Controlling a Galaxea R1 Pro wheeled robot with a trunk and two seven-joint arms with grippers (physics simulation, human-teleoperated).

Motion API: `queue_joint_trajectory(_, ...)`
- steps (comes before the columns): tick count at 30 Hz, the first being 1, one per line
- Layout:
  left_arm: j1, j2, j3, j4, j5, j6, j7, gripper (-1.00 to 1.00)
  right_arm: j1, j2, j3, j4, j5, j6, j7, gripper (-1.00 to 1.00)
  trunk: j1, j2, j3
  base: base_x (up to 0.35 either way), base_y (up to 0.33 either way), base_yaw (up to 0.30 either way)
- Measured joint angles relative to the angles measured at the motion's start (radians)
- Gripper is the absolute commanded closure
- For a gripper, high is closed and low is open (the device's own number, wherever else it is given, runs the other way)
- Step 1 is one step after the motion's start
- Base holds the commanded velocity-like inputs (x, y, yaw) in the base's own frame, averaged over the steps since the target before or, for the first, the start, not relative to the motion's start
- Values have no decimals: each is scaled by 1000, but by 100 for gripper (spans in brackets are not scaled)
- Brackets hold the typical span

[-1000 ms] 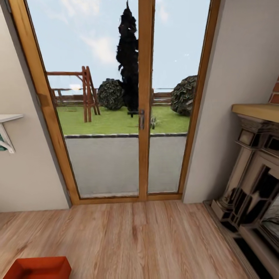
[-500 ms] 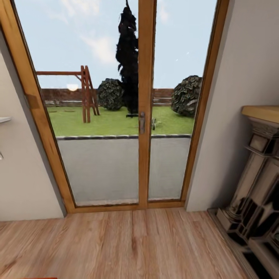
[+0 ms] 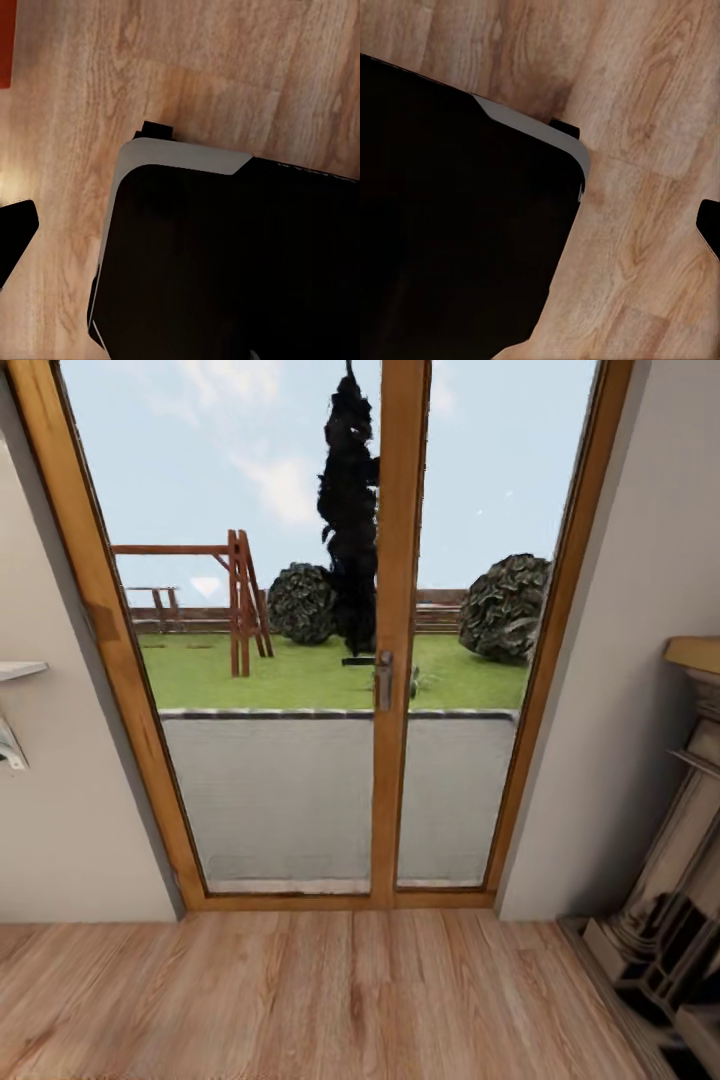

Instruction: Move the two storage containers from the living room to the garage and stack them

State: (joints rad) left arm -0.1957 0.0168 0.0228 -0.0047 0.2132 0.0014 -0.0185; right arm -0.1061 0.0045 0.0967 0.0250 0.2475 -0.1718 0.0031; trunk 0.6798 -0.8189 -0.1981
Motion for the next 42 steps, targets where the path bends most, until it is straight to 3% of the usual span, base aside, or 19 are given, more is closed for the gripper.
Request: queue_joint_trajectory(42, 0, -3, -1, 0, -8, 0, 0, -100, 0, 2, 0, 0, 0, -3, -5, -100, 0, 0, 0, 0, 0, 274)
